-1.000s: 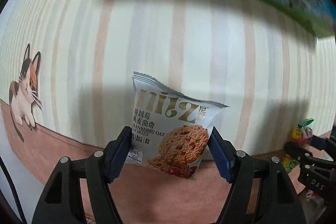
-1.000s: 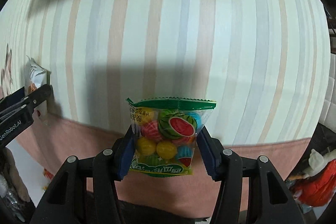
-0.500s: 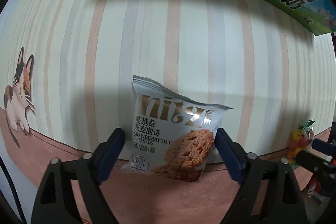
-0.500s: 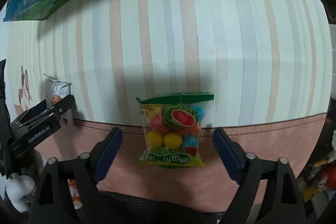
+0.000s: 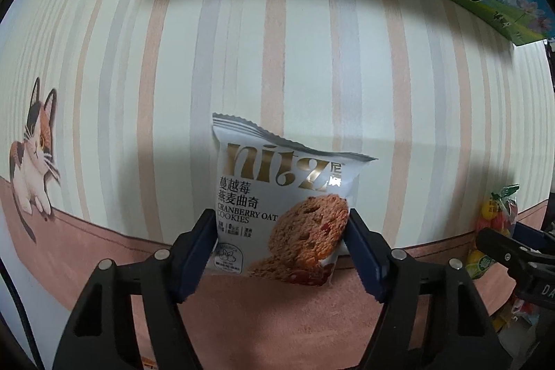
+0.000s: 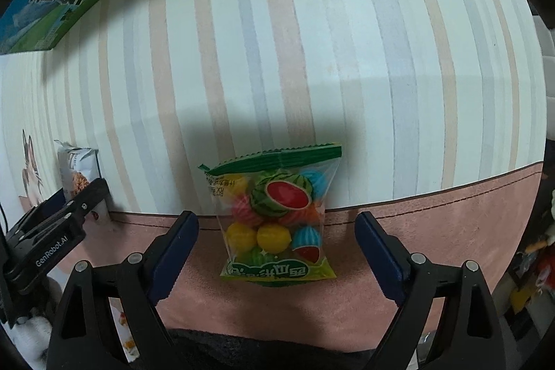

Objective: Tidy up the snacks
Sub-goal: 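Lift the cookie pack and candy bag and carry both toward the box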

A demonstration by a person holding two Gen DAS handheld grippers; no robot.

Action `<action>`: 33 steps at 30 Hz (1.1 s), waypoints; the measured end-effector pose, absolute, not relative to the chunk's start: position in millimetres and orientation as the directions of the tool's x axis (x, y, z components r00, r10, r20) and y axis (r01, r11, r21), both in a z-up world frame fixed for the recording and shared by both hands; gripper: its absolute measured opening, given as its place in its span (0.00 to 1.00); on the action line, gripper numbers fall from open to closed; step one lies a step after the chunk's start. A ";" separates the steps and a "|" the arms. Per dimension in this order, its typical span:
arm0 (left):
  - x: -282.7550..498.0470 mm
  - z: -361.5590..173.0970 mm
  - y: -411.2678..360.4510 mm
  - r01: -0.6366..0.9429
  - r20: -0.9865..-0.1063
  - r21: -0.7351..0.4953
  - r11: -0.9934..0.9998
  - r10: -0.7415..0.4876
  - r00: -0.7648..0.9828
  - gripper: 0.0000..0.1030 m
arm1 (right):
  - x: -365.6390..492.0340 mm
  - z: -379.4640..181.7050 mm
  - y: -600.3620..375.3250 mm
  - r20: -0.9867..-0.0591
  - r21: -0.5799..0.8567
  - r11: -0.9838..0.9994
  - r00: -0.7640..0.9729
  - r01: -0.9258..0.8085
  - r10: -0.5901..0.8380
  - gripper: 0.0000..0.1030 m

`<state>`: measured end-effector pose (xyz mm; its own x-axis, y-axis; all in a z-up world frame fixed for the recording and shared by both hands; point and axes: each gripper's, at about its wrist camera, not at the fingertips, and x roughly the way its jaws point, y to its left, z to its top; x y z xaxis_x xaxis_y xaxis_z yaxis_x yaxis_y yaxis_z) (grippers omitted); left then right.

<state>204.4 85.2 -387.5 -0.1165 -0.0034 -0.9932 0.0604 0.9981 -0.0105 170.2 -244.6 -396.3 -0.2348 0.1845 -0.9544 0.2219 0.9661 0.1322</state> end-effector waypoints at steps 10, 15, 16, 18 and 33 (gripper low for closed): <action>178.4 -393.8 79.5 0.045 -0.995 -0.004 0.999 0.000 -0.102 0.69 | 156.8 -397.4 -222.0 -0.974 0.049 0.989 -0.213 0.136 0.077 0.57; 187.3 -400.9 73.4 0.067 -0.994 -0.005 0.998 0.002 -0.110 0.70 | 154.9 -397.7 -221.2 -0.976 0.033 0.993 -0.212 0.117 0.058 0.56; 187.3 -401.6 73.3 0.068 -0.994 -0.005 0.998 0.002 -0.109 0.70 | 153.7 -400.4 -218.0 -0.976 0.033 0.992 -0.211 0.119 0.057 0.56; 187.0 -402.2 72.5 0.067 -0.994 -0.007 0.998 0.001 -0.108 0.69 | 154.0 -400.4 -218.0 -0.976 0.020 0.994 -0.213 0.105 0.042 0.57; 189.3 -346.3 42.7 0.112 -1.000 -0.029 0.993 -0.028 -0.006 0.68 | 160.1 -369.9 -169.5 -0.988 0.062 0.996 -0.134 0.069 0.071 0.43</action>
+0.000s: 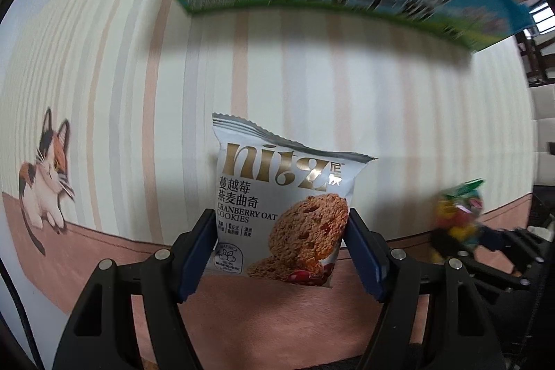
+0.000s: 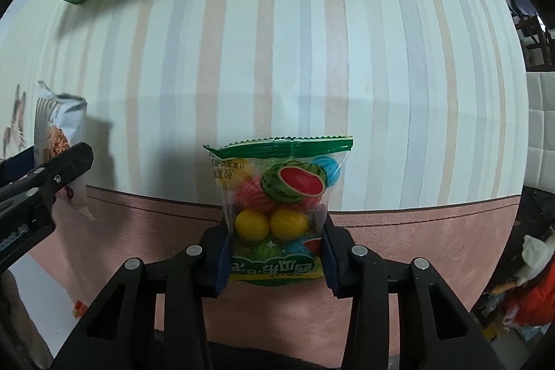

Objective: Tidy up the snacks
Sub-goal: 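Lift the cookie pack and candy bag and carry both toward the box, then lower both packs into the box and open both tools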

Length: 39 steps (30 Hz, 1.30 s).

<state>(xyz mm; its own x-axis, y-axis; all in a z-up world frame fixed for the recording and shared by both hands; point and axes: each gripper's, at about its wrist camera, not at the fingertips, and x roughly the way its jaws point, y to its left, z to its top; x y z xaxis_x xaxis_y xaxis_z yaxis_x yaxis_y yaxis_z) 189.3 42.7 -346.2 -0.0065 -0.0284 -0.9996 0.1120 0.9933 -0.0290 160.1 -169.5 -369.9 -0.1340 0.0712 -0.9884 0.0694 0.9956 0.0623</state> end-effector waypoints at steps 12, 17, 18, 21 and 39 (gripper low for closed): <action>222.4 -249.0 25.0 0.117 -0.980 -0.148 0.982 -0.161 0.116 0.68 | 191.0 -291.2 -175.6 -0.977 0.210 0.972 -0.009 0.111 0.212 0.43; 260.2 -201.9 20.6 0.116 -0.962 -0.204 0.972 -0.221 0.159 0.69 | 219.4 -233.1 -193.3 -0.958 0.277 0.954 0.103 0.117 0.266 0.43; 270.3 -193.2 17.7 0.119 -0.959 -0.203 0.972 -0.222 0.175 0.69 | 228.7 -219.6 -197.7 -0.953 0.290 0.950 0.125 0.115 0.275 0.43; 299.1 -184.5 10.0 0.127 -0.958 -0.193 0.973 -0.215 0.191 0.69 | 258.1 -191.8 -212.4 -0.940 0.312 0.945 0.180 0.102 0.291 0.43; 384.9 -279.7 -14.6 0.095 -0.990 -0.140 0.986 -0.141 0.003 0.69 | 428.2 -235.1 -251.2 -0.967 0.243 0.963 0.104 0.118 0.231 0.43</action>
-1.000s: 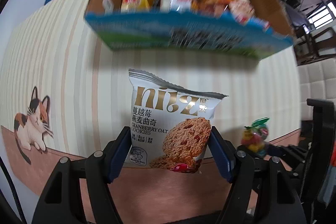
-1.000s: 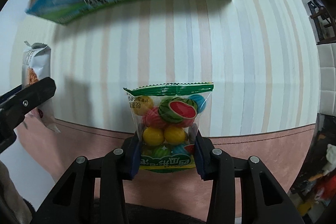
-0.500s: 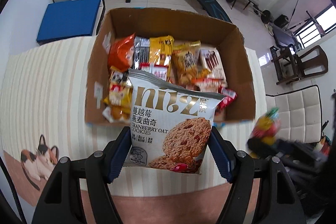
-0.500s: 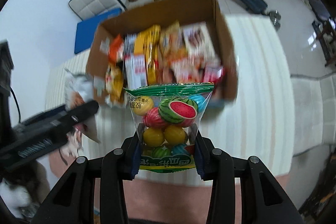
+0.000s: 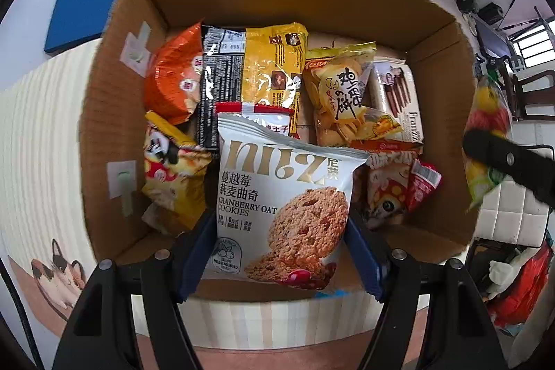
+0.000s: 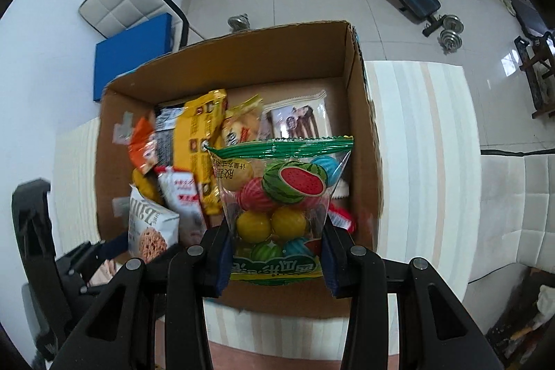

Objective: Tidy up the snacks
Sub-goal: 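Lower both packs into the box and open both tools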

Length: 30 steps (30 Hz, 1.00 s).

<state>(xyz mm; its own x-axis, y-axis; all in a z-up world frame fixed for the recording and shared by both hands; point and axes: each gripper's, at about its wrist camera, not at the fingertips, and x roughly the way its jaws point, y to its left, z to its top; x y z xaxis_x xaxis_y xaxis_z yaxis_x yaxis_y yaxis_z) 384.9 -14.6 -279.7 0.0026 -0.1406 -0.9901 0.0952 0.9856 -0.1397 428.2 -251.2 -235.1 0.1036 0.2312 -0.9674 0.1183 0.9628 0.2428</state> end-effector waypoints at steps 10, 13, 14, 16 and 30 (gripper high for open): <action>393.3 -308.6 -5.6 0.003 -0.984 -0.172 0.985 -0.172 -0.049 0.84 | 466.6 -267.1 -257.7 -0.964 0.267 0.954 0.037 0.132 0.265 0.80; 393.0 -308.1 -7.3 0.013 -0.986 -0.163 0.987 -0.162 -0.043 0.84 | 469.5 -262.8 -257.8 -0.971 0.239 0.964 0.058 0.116 0.234 0.87; 392.9 -308.0 -8.4 0.013 -0.985 -0.165 0.986 -0.164 -0.043 0.85 | 469.6 -261.8 -258.1 -0.972 0.234 0.965 0.060 0.115 0.229 0.87; 392.7 -303.9 -9.6 0.017 -0.986 -0.164 0.986 -0.164 -0.029 0.85 | 468.2 -258.9 -259.1 -0.971 0.236 0.965 0.062 0.115 0.230 0.87; 382.0 -241.8 -1.1 0.055 -0.986 -0.072 0.996 -0.079 0.145 0.85 | 408.4 -219.2 -252.7 -0.987 0.097 0.993 0.136 0.069 0.087 0.92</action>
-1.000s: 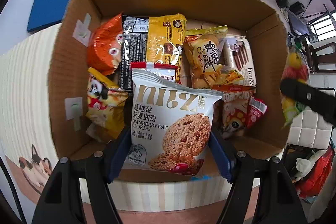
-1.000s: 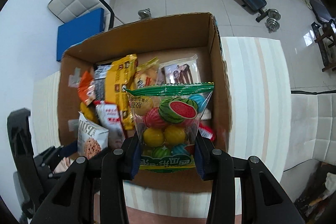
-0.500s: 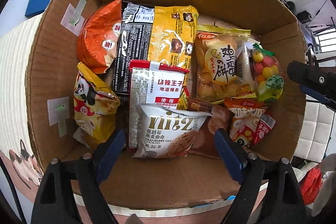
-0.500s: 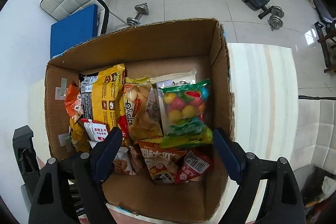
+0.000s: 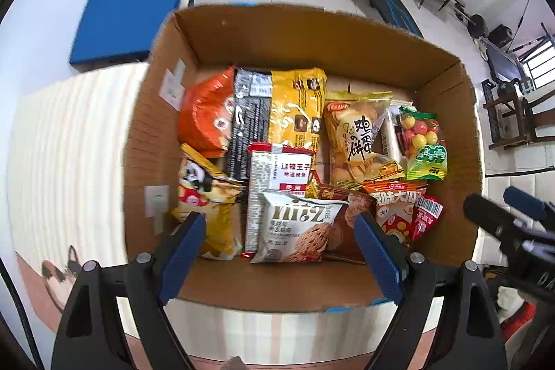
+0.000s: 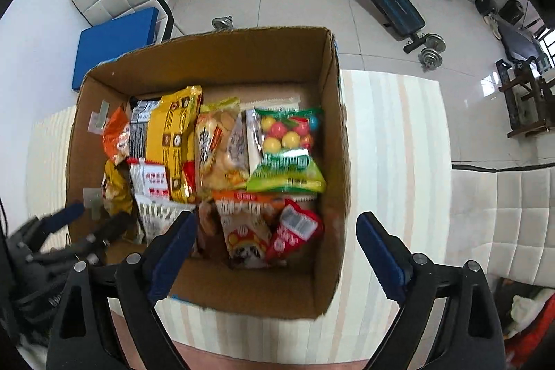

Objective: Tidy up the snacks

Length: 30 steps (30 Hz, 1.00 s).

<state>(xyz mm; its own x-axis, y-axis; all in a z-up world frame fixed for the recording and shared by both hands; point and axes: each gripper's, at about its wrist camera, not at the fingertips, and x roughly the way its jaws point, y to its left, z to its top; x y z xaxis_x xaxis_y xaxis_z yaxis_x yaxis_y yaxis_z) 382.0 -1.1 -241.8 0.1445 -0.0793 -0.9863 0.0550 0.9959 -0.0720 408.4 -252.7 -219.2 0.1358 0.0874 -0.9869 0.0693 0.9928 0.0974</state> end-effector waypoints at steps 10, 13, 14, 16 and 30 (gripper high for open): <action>356.8 -201.5 8.5 0.065 -0.971 -0.042 0.997 -0.056 0.233 0.85 | 362.0 -200.7 -250.0 -0.982 0.094 0.991 0.173 0.097 0.077 0.93; 348.1 -189.6 9.3 0.065 -0.964 -0.033 0.997 -0.049 0.263 0.85 | 350.1 -189.5 -250.1 -0.977 0.104 0.988 0.196 0.110 0.081 0.93; 345.0 -185.3 9.5 0.064 -0.960 -0.033 0.997 -0.049 0.275 0.85 | 346.6 -185.2 -249.9 -0.975 0.106 0.988 0.205 0.113 0.082 0.94; 334.8 -172.2 10.5 0.069 -0.950 -0.025 0.997 -0.045 0.308 0.85 | 338.4 -175.4 -248.9 -0.971 0.107 0.988 0.226 0.114 0.079 0.94; 242.4 -100.8 22.1 0.090 -0.883 -0.040 0.995 -0.077 0.464 0.85 | 234.1 -93.4 -241.7 -0.918 0.096 0.988 0.395 0.120 0.041 0.94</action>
<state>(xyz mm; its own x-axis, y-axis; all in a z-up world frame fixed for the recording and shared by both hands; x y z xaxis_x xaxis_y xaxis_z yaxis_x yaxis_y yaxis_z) 242.4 22.1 -100.8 0.4639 -0.0772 -0.8825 0.0901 0.9951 -0.0397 234.1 -241.7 -93.4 0.3954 0.0410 -0.9176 0.1204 0.9881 0.0960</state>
